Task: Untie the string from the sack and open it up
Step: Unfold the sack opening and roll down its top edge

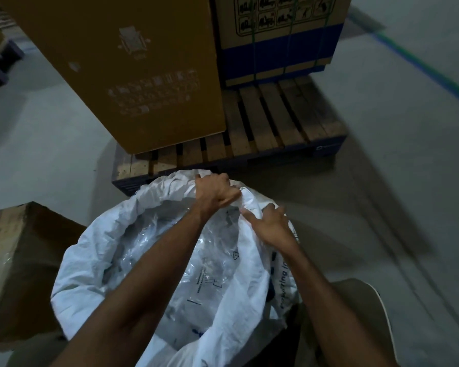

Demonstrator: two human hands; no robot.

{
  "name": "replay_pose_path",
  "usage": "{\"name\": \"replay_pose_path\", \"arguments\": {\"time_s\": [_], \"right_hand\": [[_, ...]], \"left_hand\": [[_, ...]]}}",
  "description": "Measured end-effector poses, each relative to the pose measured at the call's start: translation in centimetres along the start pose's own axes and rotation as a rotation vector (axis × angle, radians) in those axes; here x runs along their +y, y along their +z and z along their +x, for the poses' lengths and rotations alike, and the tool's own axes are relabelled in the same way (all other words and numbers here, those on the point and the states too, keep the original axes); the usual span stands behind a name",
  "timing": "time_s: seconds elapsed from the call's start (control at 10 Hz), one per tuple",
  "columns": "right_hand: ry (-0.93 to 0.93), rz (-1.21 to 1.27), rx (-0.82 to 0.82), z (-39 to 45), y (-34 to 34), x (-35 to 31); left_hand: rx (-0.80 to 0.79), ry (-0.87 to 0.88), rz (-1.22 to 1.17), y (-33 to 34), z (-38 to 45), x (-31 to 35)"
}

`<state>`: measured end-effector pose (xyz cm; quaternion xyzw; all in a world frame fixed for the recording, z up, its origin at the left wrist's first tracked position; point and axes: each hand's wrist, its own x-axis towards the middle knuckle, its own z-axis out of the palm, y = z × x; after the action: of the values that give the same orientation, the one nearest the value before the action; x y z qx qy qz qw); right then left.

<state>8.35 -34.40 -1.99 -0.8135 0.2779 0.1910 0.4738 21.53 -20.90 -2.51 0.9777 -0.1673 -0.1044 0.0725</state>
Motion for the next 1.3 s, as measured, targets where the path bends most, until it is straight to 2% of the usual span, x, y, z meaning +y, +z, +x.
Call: {"name": "replay_pose_path", "arguments": {"time_s": [0.1, 0.2, 0.3, 0.4, 0.5, 0.6, 0.7, 0.8, 0.9, 1.0, 1.1, 1.2, 1.3], "right_hand": [[0.021, 0.047, 0.081, 0.4, 0.6, 0.8], [0.086, 0.163, 0.077, -0.1, -0.9, 0.4], [0.043, 0.452, -0.128, -1.0, -0.7, 0.4], [0.163, 0.909, -0.133, -2.8, -0.5, 0.0], [0.215, 0.954, -0.236, -4.7, -1.3, 0.1], [0.081, 0.740, -0.101, -5.5, -0.3, 1.1], [0.038, 0.239, 0.137, -6.8, 1.7, 3.1], [0.069, 0.263, 0.222, -9.2, 3.0, 5.7], [0.024, 0.364, 0.233, -9.2, 3.4, 7.5], [0.152, 0.517, 0.114, -6.5, 3.3, 9.2], [0.190, 0.615, 0.033, -1.6, 4.1, 13.2], [0.154, 0.720, 0.056, -5.6, 4.5, 11.7], [0.064, 0.502, 0.145, -12.0, 5.6, 9.1]], "left_hand": [[-0.048, -0.012, -0.018, -0.5, -0.1, 0.5], [-0.005, 0.053, -0.058, -1.0, -1.4, 0.9], [0.200, 0.116, -0.183, -0.8, -5.9, 1.4], [0.155, 0.069, -0.515, 0.5, -12.6, 2.4], [-0.075, -0.026, -0.775, 1.8, -18.9, 2.9], [-0.154, -0.041, -0.829, 3.5, -22.6, 3.2], [0.007, -0.001, -0.839, 4.5, -23.9, 4.0], [0.157, 0.084, -0.808, 4.8, -25.1, 5.3], [0.177, 0.138, -0.744, 5.8, -26.9, 6.0], [0.131, 0.130, -0.708, 6.3, -29.0, 4.8], [0.122, 0.113, -0.667, 5.7, -31.0, 2.5], [0.102, 0.073, -0.634, 5.7, -32.3, 0.2], [0.152, 0.037, -0.724, 6.0, -33.0, -0.3]]}}
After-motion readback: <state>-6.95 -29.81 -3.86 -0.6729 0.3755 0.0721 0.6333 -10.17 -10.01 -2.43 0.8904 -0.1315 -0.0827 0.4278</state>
